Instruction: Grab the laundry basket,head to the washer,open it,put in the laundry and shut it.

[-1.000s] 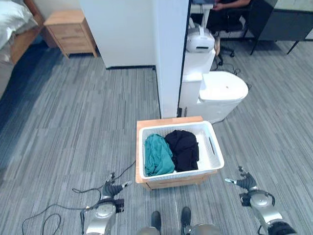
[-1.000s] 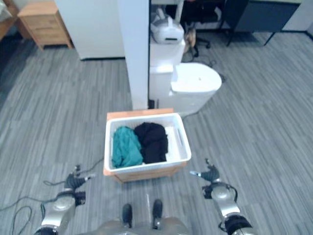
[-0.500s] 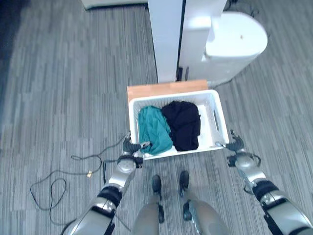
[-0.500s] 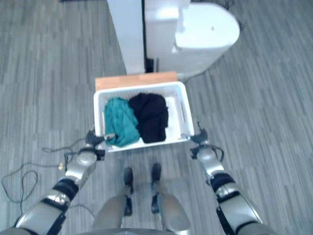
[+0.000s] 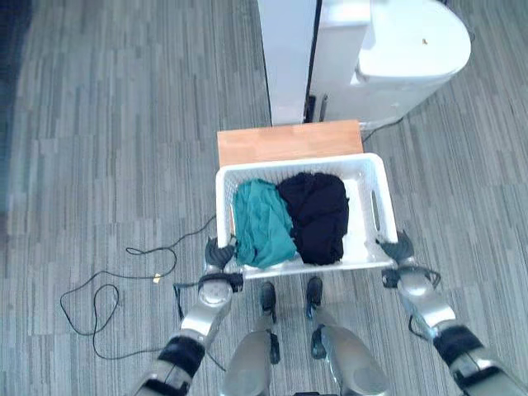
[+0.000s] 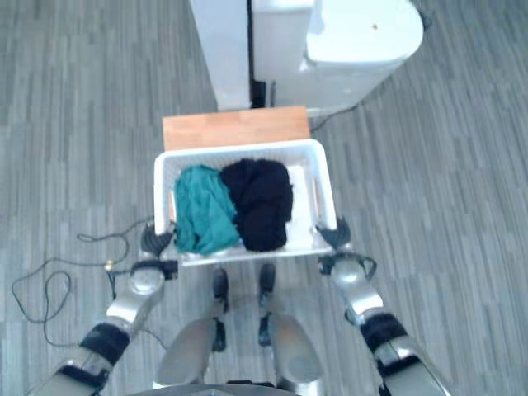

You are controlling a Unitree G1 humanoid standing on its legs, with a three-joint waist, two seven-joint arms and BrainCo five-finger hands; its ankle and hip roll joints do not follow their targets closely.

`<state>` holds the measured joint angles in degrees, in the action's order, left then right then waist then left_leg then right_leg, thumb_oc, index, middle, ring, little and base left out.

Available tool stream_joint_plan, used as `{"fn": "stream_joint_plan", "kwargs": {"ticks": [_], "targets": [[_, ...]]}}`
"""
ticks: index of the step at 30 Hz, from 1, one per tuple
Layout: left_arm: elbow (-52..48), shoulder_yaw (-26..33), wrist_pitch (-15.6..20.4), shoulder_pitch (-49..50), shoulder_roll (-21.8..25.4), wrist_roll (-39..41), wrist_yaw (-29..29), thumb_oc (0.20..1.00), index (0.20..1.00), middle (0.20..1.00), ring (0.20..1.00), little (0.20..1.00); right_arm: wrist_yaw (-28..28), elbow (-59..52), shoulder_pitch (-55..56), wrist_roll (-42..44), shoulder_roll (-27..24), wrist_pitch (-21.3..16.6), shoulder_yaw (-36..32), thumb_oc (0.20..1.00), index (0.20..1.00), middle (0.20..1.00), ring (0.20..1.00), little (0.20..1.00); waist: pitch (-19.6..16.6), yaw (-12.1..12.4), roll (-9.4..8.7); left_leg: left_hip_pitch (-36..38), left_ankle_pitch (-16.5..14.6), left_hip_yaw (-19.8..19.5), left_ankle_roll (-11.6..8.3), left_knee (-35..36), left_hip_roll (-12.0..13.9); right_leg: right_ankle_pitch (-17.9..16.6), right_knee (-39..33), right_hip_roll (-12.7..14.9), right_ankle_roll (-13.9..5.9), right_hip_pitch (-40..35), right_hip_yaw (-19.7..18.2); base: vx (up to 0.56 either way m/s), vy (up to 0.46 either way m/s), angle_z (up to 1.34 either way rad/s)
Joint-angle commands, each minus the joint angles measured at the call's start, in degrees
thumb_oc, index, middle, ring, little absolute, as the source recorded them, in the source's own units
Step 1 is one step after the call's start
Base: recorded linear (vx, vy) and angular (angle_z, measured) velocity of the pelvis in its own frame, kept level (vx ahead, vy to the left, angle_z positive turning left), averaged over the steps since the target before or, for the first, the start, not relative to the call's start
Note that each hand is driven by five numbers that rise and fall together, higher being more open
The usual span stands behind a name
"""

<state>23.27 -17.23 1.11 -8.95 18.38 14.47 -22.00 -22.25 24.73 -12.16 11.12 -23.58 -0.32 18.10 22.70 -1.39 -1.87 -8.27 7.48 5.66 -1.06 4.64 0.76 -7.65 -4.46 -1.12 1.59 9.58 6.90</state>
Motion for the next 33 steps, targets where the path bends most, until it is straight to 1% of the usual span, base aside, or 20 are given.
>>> {"fn": "stream_joint_plan", "kwargs": {"ticks": [1, 2, 3, 6, 8, 12, 13, 17, 18, 19, 22, 23, 24, 26, 27, 28, 29, 31, 32, 33], "targets": [[-5.0, 3.1, 6.4, -2.4, -0.1, 0.8, 5.9, 0.2, 0.2, 0.2, 0.2, 0.2, 6.3, -5.8, -1.2, 0.8, 1.1, -7.4, -3.2, 0.2, 0.2, 0.2, 0.2, 0.2, -6.4, -0.1, -2.4, 1.7, -8.5, 0.1, -1.18, -3.7, 1.1, 8.1, 5.7, 2.9, -6.27, 1.6, -3.7, 0.05, -0.038, -0.14], [-5.2, 3.1, 6.3, -2.2, 0.0, 0.8, 5.9, 0.2, 0.2, 0.2, 0.2, 0.2, 6.4, -6.0, -0.9, 0.8, 1.1, -7.3, -3.2, 0.2, 0.2, 0.2, 0.2, 0.2, -6.4, -0.1, -2.41, 1.9, -8.5, 0.1, -1.19, -3.6, 1.1, 8.1, 5.6, 2.9, -6.27, 1.4, -3.7, 0.08, -0.046, -0.22], [-8.2, 4.2, 6.1, 1.5, 0.6, 0.8, 7.6, 0.2, 0.2, 0.2, 0.2, 0.2, 8.1, -10.1, 3.3, 0.5, 0.7, -7.5, -5.1, 0.2, 0.2, 0.2, 0.2, 0.2, -7.7, -0.7, -2.23, 3.8, -8.9, 0.2, -1.22, -3.6, 1.3, 8.6, 5.2, 2.6, -6.12, -0.7, -3.9, 0.07, -0.041, -0.14], [-12.1, 6.1, 5.7, 5.7, 1.6, 1.0, 9.2, 0.2, 0.2, 0.2, 0.2, 0.2, 9.4, -14.7, 7.8, -0.1, 0.3, -7.9, -7.6, 0.2, 0.2, 0.2, 0.2, 0.2, -9.4, -1.5, -1.94, 6.0, -9.4, 0.3, -1.25, -3.7, 1.4, 9.1, 4.5, 2.2, -5.97, -3.1, -4.6, 0.04, -0.03, -0.05], [-13.1, 6.6, 5.6, 7.3, 1.9, 0.9, 9.8, 0.2, 0.2, 0.2, 0.2, 0.2, 9.8, -15.8, 9.1, -0.5, 0.1, -8.0, -8.1, 0.2, 0.2, 0.2, 0.2, 0.2, -9.9, -1.7, -1.85, 6.5, -9.7, 0.4, -1.23, -4.0, 1.5, 9.2, 4.3, 2.1, -5.93, -3.9, -4.9, 0.03, 0.01, -0.09], [-16.3, 7.7, 4.8, 12.7, 2.7, 0.9, 11.4, 0.2, 0.2, 0.2, 0.2, 0.2, 11.2, -20.3, 13.3, -0.5, 0.3, -7.8, -10.2, 0.2, 0.2, 0.2, 0.2, 0.2, -11.3, -2.9, -1.78, 7.5, -11.8, -3.3, -0.7, -6.1, 0.3, 8.9, 4.0, 1.7, -5.79, -5.1, -7.6, -0.01, 0.075, -0.28], [-16.4, 7.5, 4.6, 13.4, 2.9, 0.4, 11.9, 0.2, 0.2, 0.2, 0.2, 0.2, 11.5, -20.5, 14.3, -0.5, 0.1, -7.8, -10.7, 0.2, 0.2, 0.2, 0.2, 0.2, -11.9, -3.3, -1.55, 8.1, -12.0, -2.9, -0.54, -5.6, 0.2, 8.8, 3.8, 1.7, -5.97, -5.3, -7.9, 0.02, 0.128, -0.24], [-17.7, 6.6, 4.1, 16.0, 3.4, -0.7, 13.8, 0.2, 0.2, 0.2, 0.2, 0.2, 12.9, -22.5, 17.2, 0.1, 0.7, -7.6, -11.6, 0.2, 0.2, 0.2, 0.2, 0.2, -13.4, -5.5, -0.98, 10.5, -12.6, 0.6, 0.62, -4.0, -0.1, 7.4, 3.5, 1.5, -7.07, -5.3, -11.1, 0.0, 0.162, -0.34], [-17.6, 6.6, 4.1, 16.1, 3.4, -0.7, 13.8, 0.2, 0.2, 0.2, 0.2, 0.2, 12.9, -22.5, 17.3, 0.1, 0.7, -7.5, -11.6, 0.2, 0.2, 0.2, 0.2, 0.2, -13.4, -5.3, -0.98, 10.7, -12.6, 0.9, 0.64, -3.9, -0.1, 7.3, 3.5, 1.4, -7.09, -5.3, -11.3, -0.06, 0.174, -0.77], [-17.7, 6.0, 4.0, 15.9, 3.6, -0.8, 14.1, 0.2, 0.2, 0.2, 0.2, 0.2, 13.0, -22.4, 17.0, 0.6, 1.5, -7.4, -11.5, 0.2, 0.2, 0.2, 0.2, 0.2, -13.1, -6.3, -0.88, 11.6, -13.2, 3.7, 1.32, -3.4, -0.2, 6.4, 4.1, 1.0, -8.11, -4.5, -13.9, -0.08, 0.18, -1.11], [-18.1, 5.2, 4.5, 14.3, 4.0, -0.8, 13.8, 0.2, 0.2, 0.2, 0.2, 0.2, 12.7, -22.3, 15.5, 1.3, 2.2, -7.6, -10.9, 0.2, 0.2, 0.2, 0.2, 0.2, -13.0, -8.0, -1.01, 12.1, -13.9, 9.1, 2.25, -3.0, -0.6, 4.7, 5.2, 0.0, -9.77, -1.9, -18.1, -0.12, 0.18, -1.29], [-18.8, 4.8, 4.8, 13.4, 4.1, -0.8, 13.3, 0.2, 0.2, 0.2, 0.2, 0.2, 12.4, -22.7, 14.9, 1.3, 2.6, -7.8, -10.6, 0.2, 0.2, 0.2, 0.2, 0.2, -12.6, -8.7, -1.13, 12.2, -14.4, 12.5, 2.65, -3.4, -0.5, 4.0, 6.4, -0.6, -10.65, 0.1, -19.1, -0.09, 0.094, -1.48], [-18.8, 4.7, 4.8, 13.4, 4.1, -0.8, 13.3, 0.2, 0.2, 0.2, 0.2, 0.2, 12.4, -22.7, 14.9, 1.2, 2.6, -7.7, -10.6, 0.2, 0.2, 0.2, 0.2, 0.2, -12.5, -8.5, -1.12, 12.3, -14.4, 12.7, 2.65, -3.5, -0.4, 4.1, 6.5, -0.6, -10.66, 0.1, -19.3, -0.09, 0.061, -1.55], [-19.1, 4.5, 5.3, 12.0, 4.5, -1.2, 12.7, 0.2, 0.2, 0.2, 0.2, 0.2, 12.0, -23.0, 14.3, 1.4, 3.0, -8.2, -10.2, 0.2, 0.2, 0.2, 0.2, 0.2, -11.9, -8.5, -1.1, 12.6, -15.1, 16.1, 2.74, -3.9, 0.0, 3.8, 7.3, 0.3, -11.21, 1.6, -15.8, -0.05, 0.005, -1.59], [-19.1, 4.5, 5.3, 12.0, 4.5, -1.2, 12.7, 0.2, 0.2, 0.2, 0.2, 0.2, 12.0, -23.0, 14.3, 1.4, 3.0, -8.2, -10.2, 0.2, 0.2, 0.2, 0.2, 0.2, -11.8, -8.5, -1.1, 12.6, -15.2, 16.2, 2.74, -4.0, 0.1, 3.9, 7.4, 0.3, -11.22, 1.6, -15.9, -0.01, -0.05, -1.36], [-19.8, 4.1, 5.4, 11.1, 4.6, -1.3, 12.6, 0.2, 0.2, 0.2, 0.2, 0.2, 11.9, -23.5, 14.5, 1.3, 3.5, -8.4, -9.9, 0.2, 0.2, 0.2, 0.2, 0.2, -11.7, -8.1, -1.06, 13.4, -15.6, 19.3, 2.37, -4.4, 0.9, 4.5, 8.2, 2.9, -10.72, 2.6, -6.8, 0.09, -0.037, -0.88], [-20.3, 4.0, 5.3, 10.5, 4.5, -1.3, 12.6, 0.2, 0.2, 0.2, 0.2, 0.2, 11.6, -23.7, 14.5, 1.0, 3.7, -8.6, -9.8, 0.2, 0.2, 0.2, 0.2, 0.2, -11.9, -7.6, -0.17, 14.6, -17.1, 20.0, 2.02, -4.4, 1.7, 6.4, 8.7, 4.5, -10.62, 2.1, -0.4, 0.1, -0.083, -1.08], [-20.3, 4.1, 5.2, 10.0, 4.3, -1.4, 12.4, 0.2, 0.2, 0.2, 0.2, 0.2, 11.3, -24.3, 14.4, 0.6, 3.9, -8.7, -9.5, 0.2, 0.2, 0.2, 0.2, 0.2, -12.5, -6.8, 0.02, 15.5, -17.0, 22.9, 1.37, -4.8, 2.6, 7.4, 9.7, 7.6, -9.39, 2.0, 9.6, 0.07, -0.096, -1.69], [-20.3, 4.1, 5.2, 10.0, 4.3, -1.4, 12.4, 0.2, 0.2, 0.2, 0.2, 0.2, 11.3, -24.3, 14.4, 0.6, 3.9, -8.7, -9.5, 0.2, 0.2, 0.2, 0.2, 0.2, -12.5, -6.8, 0.03, 15.5, -17.0, 22.9, 1.36, -4.8, 2.6, 7.4, 9.7, 7.6, -9.39, 2.0, 9.6, 0.07, -0.152, -1.32], [-20.2, 4.0, 5.0, 10.1, 4.2, -1.7, 12.7, 0.2, 0.2, 0.2, 0.2, 0.2, 11.2, -24.5, 14.7, 0.3, 3.7, -8.8, -9.3, 0.2, 0.2, 0.2, 0.2, 0.2, -13.1, -6.5, -0.1, 16.4, -17.3, 25.4, 1.11, -5.4, 3.1, 7.8, 10.1, 9.5, -8.82, 1.5, 15.3, 0.06, -0.095, -0.58]]}}
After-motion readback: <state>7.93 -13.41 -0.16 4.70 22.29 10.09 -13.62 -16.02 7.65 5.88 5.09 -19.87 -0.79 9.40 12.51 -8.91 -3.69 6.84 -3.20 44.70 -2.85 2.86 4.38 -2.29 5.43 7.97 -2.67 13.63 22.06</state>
